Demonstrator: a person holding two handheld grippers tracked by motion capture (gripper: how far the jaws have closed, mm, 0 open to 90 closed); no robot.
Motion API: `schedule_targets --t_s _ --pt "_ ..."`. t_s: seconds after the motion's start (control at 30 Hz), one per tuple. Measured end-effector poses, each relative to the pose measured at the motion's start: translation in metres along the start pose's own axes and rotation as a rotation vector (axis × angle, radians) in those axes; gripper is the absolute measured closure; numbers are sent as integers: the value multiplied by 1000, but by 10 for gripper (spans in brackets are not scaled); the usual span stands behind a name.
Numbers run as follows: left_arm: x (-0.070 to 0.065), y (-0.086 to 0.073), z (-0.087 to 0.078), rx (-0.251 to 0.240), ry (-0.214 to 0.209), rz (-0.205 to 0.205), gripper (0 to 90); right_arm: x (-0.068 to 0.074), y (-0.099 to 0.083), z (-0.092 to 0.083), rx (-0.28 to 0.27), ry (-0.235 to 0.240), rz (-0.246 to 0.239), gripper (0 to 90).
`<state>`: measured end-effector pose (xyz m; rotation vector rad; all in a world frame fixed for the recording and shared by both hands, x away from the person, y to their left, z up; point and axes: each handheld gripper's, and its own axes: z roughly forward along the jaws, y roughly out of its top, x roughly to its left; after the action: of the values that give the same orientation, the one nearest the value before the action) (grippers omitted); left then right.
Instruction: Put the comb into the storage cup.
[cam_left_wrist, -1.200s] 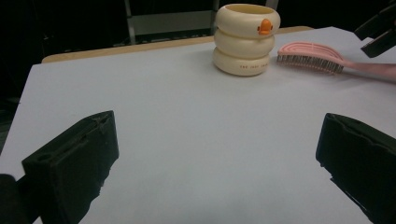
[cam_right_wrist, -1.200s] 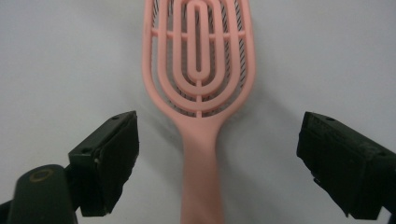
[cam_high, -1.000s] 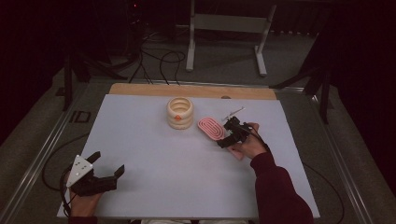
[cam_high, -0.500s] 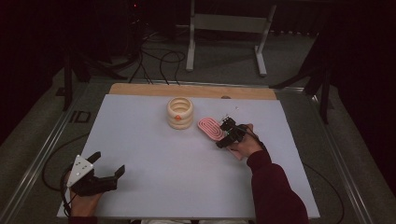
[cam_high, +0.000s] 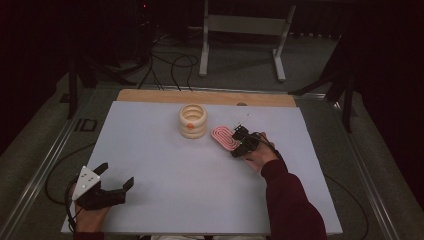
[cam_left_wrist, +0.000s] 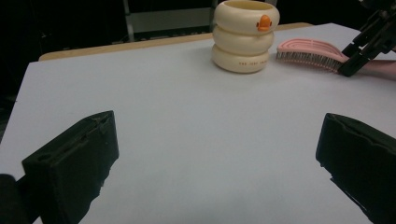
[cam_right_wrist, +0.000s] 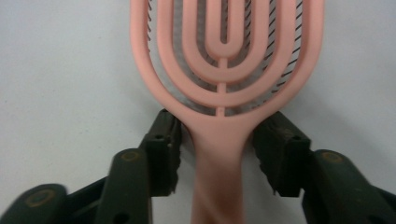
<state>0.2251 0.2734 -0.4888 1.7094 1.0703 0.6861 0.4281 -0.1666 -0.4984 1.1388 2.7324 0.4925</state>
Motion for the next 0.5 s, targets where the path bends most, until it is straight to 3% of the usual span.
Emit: schedule_targets --t_s 0.13,0.17,0.23,0.5 --pt "-1 0 0 1 -1 3 0 1 0 0 1 4 -8 581" --pt "-1 0 0 1 -1 3 0 2 1 0 2 6 -12 634" --pt "-1 0 0 1 -1 2 0 3 1 0 2 7 -15 657" --pt "0 0 0 -2 0 -1 0 4 0 -1 2 6 -16 699"
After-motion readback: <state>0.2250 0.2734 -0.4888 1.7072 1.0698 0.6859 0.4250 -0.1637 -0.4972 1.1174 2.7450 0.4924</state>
